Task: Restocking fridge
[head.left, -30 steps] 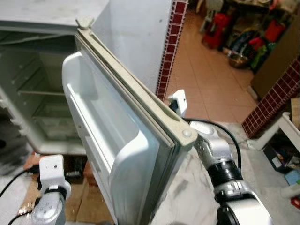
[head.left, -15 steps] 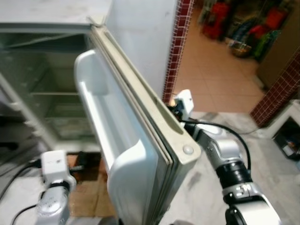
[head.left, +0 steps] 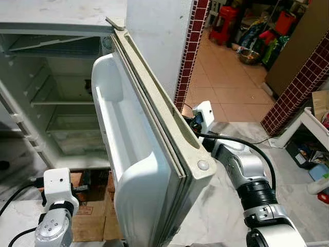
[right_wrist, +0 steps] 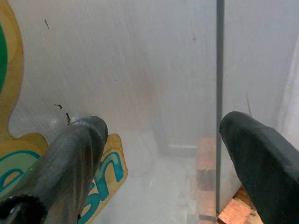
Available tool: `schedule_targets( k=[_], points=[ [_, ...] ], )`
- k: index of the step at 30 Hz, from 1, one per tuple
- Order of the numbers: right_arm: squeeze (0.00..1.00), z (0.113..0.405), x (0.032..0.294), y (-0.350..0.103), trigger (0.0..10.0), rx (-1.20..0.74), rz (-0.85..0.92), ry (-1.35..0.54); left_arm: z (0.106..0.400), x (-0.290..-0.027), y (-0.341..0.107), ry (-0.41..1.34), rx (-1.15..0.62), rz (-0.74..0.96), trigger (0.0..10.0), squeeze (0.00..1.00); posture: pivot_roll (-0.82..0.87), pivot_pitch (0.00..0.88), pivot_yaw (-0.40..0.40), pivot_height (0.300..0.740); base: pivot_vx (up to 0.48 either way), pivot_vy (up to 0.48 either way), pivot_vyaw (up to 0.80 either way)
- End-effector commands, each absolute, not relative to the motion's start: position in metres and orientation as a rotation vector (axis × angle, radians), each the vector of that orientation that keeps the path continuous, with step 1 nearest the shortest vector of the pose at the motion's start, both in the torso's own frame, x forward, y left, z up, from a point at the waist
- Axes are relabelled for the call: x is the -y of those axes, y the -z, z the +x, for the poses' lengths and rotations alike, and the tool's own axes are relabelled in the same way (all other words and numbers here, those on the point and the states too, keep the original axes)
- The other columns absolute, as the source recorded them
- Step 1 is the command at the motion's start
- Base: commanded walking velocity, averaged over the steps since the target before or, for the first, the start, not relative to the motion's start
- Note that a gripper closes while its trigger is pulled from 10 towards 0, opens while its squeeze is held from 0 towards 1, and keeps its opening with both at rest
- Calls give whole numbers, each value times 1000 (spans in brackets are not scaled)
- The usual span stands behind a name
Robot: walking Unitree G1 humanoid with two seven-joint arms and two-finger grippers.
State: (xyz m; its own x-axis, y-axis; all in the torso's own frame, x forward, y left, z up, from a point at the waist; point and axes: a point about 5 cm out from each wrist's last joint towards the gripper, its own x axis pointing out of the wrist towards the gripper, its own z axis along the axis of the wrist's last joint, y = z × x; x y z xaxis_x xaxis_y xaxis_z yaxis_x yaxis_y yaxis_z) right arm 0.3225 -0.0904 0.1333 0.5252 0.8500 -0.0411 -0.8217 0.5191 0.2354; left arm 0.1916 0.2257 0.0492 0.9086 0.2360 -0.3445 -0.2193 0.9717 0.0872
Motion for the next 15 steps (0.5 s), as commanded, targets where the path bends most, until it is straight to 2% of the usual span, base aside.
schedule_targets(
  k=[1,11,15],
  points=[
    [0,319,78,-134,10000,-176,178,-1072,193,-225,-50,-237,-355,52,10000,0,185,23,-50,740,0,0,0],
    [0,318,79,-133,10000,-182,176,-1069,193,-225,-50,-246,-353,52,10000,0,178,29,-48,740,0,0,0],
    [0,317,80,-132,10000,-186,178,-1070,193,-224,-49,-244,-357,47,10000,0,178,32,-49,740,-317,0,0]
  ],
)
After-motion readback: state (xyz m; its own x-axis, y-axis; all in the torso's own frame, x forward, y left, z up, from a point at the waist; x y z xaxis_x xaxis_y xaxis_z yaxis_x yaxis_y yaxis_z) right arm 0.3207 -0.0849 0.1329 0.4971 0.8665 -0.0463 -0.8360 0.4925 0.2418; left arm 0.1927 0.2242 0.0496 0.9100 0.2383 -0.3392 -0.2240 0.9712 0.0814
